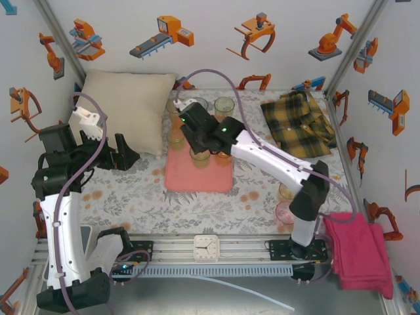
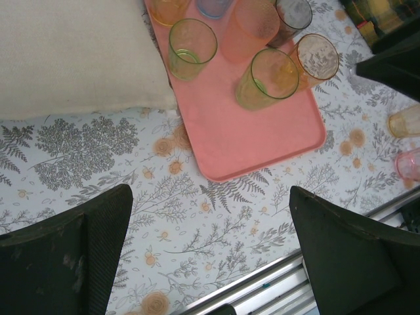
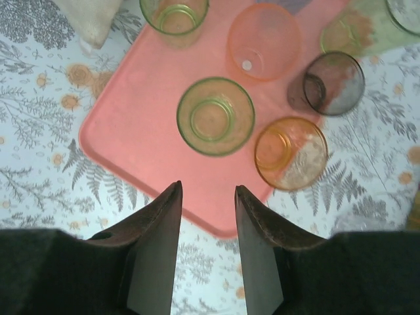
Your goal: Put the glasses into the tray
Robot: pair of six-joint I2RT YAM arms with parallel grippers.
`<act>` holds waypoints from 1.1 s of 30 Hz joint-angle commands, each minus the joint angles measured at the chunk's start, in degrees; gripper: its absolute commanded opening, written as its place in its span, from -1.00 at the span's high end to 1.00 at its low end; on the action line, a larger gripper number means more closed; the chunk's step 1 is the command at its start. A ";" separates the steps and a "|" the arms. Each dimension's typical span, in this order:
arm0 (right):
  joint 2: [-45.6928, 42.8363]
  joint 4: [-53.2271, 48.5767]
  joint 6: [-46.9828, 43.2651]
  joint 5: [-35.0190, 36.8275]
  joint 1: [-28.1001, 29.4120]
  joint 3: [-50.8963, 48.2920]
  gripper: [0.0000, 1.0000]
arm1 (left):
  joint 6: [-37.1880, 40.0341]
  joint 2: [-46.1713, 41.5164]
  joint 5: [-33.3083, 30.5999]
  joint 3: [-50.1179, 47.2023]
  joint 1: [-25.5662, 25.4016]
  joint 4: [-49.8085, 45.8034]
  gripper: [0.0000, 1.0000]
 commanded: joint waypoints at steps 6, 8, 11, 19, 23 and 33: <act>-18.46 -5.41 12.06 6.26 -1.49 -21.51 0.23 | 0.14 0.20 2.02 1.10 0.22 0.32 -0.92; -24.06 -6.50 16.16 6.76 -1.98 -27.50 0.24 | 0.20 0.39 2.30 1.19 0.17 0.23 -0.92; -33.35 -8.80 23.32 8.29 -2.59 -36.20 0.24 | 0.55 0.55 4.47 1.03 0.14 0.07 -0.93; -47.89 -20.87 36.70 11.23 -2.97 -46.93 0.25 | 0.03 1.46 4.94 1.13 -0.07 0.16 -0.92; -52.47 -22.60 39.52 11.02 -2.97 -49.57 0.25 | -0.09 1.23 5.12 0.85 -0.09 0.05 -0.93; -53.58 -23.22 42.08 9.89 -2.97 -53.61 0.24 | 0.03 1.40 5.07 0.69 -0.22 -0.04 -0.94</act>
